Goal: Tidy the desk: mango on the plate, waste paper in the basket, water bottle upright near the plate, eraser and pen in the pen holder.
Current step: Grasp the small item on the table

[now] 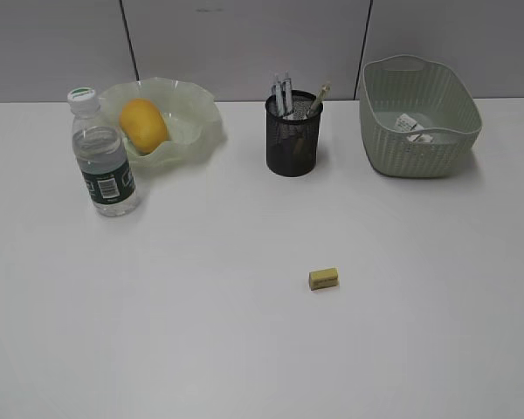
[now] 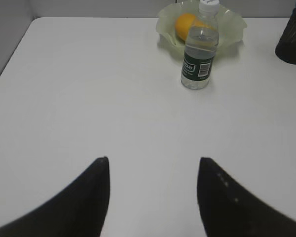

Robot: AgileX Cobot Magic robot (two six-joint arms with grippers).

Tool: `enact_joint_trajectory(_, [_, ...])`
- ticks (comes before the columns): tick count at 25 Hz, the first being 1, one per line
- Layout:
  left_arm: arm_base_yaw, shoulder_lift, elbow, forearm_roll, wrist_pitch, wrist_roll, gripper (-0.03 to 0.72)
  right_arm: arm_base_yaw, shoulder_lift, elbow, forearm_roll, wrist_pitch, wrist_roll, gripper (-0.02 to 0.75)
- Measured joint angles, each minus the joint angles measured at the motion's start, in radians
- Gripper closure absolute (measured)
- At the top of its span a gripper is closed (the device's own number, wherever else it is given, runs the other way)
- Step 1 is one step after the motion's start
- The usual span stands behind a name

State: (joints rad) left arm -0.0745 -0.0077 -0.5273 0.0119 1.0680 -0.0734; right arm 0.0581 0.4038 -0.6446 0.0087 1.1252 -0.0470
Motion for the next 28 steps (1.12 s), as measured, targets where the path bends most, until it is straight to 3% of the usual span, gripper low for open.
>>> enact_joint_trajectory(11, [0.0, 0.0, 0.0, 0.0, 0.0, 0.0, 0.253, 0.0, -0.403, 0.072, 0.004, -0.02, -0.007, 0.246])
enact_joint_trajectory(19, [0.0, 0.0, 0.0, 0.0, 0.0, 0.0, 0.253, 0.0, -0.413, 0.135, 0.135, -0.056, -0.12, 0.272])
enact_joint_trajectory(28, [0.0, 0.0, 0.0, 0.0, 0.0, 0.0, 0.253, 0.0, -0.413, 0.138, 0.045, -0.071, -0.003, 0.283])
